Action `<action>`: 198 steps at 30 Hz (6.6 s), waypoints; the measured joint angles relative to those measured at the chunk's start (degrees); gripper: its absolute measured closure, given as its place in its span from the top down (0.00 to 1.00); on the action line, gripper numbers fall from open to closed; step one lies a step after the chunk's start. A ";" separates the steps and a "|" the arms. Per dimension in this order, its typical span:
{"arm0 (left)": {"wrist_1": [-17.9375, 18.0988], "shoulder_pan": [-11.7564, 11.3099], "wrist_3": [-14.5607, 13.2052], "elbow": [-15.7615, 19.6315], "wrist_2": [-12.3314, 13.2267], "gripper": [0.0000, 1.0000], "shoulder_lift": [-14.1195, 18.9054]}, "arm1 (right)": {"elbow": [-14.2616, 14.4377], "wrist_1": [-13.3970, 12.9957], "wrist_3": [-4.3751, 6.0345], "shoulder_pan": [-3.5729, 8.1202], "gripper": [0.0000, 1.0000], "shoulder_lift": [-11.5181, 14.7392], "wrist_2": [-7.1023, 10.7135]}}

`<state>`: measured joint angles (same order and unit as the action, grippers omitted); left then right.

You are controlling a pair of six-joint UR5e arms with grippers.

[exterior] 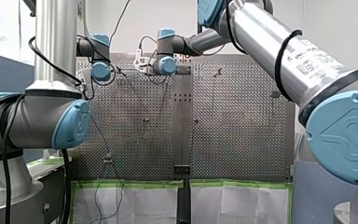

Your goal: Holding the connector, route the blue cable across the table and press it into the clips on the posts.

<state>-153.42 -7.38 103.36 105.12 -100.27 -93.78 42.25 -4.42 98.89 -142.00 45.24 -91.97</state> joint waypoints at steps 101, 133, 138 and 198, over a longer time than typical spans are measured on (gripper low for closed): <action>-20.96 2.93 0.61 5.37 17.41 1.00 12.97 | 0.00 2.38 0.08 1.66 0.00 -0.20 -6.44; -10.92 9.21 -4.12 -4.31 12.18 1.00 3.39 | -0.01 2.19 0.09 1.76 0.00 -0.51 -6.42; -10.07 9.80 -3.91 -6.17 11.57 1.00 1.01 | -0.01 2.21 0.10 1.76 0.00 -0.53 -6.39; -0.96 12.19 -1.45 7.62 1.71 0.00 -4.45 | 13.63 2.31 -0.27 1.75 0.00 -0.89 -6.91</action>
<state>-154.38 4.81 101.91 112.74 -98.55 -98.22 55.88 -2.11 98.62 -140.25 44.35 -98.88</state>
